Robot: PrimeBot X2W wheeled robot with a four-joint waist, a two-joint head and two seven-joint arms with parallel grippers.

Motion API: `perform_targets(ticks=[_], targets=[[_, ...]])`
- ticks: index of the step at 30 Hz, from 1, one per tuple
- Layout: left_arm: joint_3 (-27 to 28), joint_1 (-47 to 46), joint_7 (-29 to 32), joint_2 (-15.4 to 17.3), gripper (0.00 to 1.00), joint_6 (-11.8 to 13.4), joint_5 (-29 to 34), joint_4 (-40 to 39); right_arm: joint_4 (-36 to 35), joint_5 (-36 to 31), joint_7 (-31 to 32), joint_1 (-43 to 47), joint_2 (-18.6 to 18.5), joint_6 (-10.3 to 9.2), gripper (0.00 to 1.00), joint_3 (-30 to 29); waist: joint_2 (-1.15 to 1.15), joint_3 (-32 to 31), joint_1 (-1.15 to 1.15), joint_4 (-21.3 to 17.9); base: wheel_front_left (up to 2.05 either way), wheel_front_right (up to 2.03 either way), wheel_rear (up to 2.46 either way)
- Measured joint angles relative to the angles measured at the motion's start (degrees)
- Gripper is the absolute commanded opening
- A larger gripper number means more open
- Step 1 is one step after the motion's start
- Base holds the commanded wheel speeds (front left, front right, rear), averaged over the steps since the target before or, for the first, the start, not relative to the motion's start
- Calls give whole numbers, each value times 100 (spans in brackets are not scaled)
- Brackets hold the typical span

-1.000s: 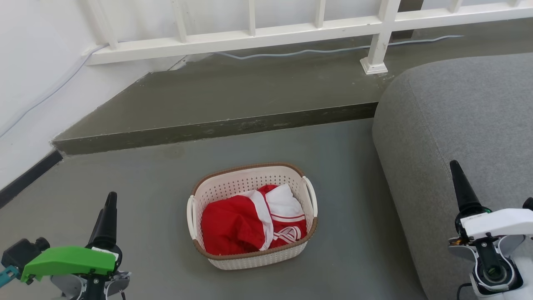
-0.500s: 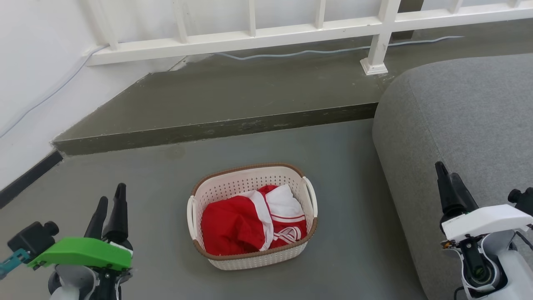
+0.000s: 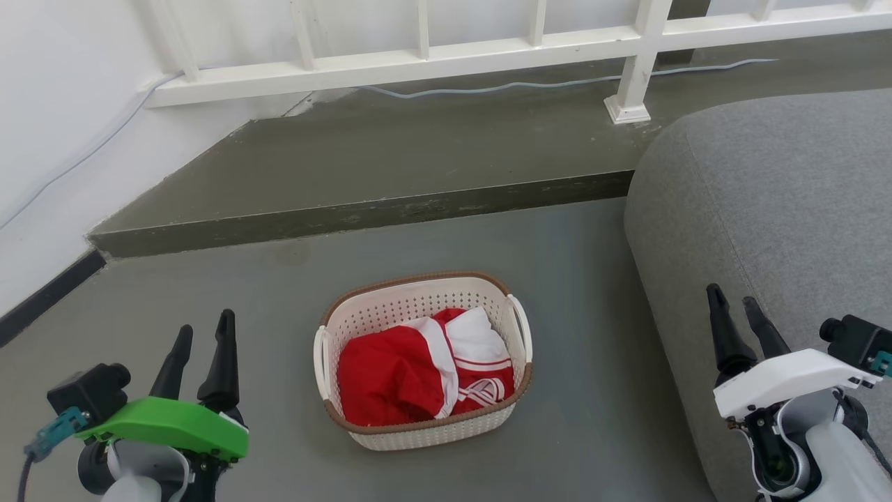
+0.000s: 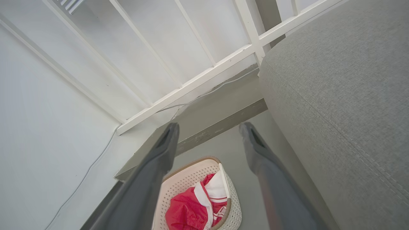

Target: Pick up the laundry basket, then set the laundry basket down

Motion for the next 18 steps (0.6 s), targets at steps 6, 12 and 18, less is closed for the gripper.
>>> perform_targets(ticks=[6,12,18], targets=[[-80,9,-104,-2,100,105,432,53,48,-404,-101,-1,-23,-69,100,123,0,2,0,11,0,0,0],[-170,14,-210,0,100,198,958,99,81,-810,-204,-17,-36,-136,100,247,0,-1,0,17,0,0,0],[-242,16,-331,-1,100,248,1376,140,115,-1263,-325,-42,-73,-197,100,355,0,-6,0,19,0,0,0]])
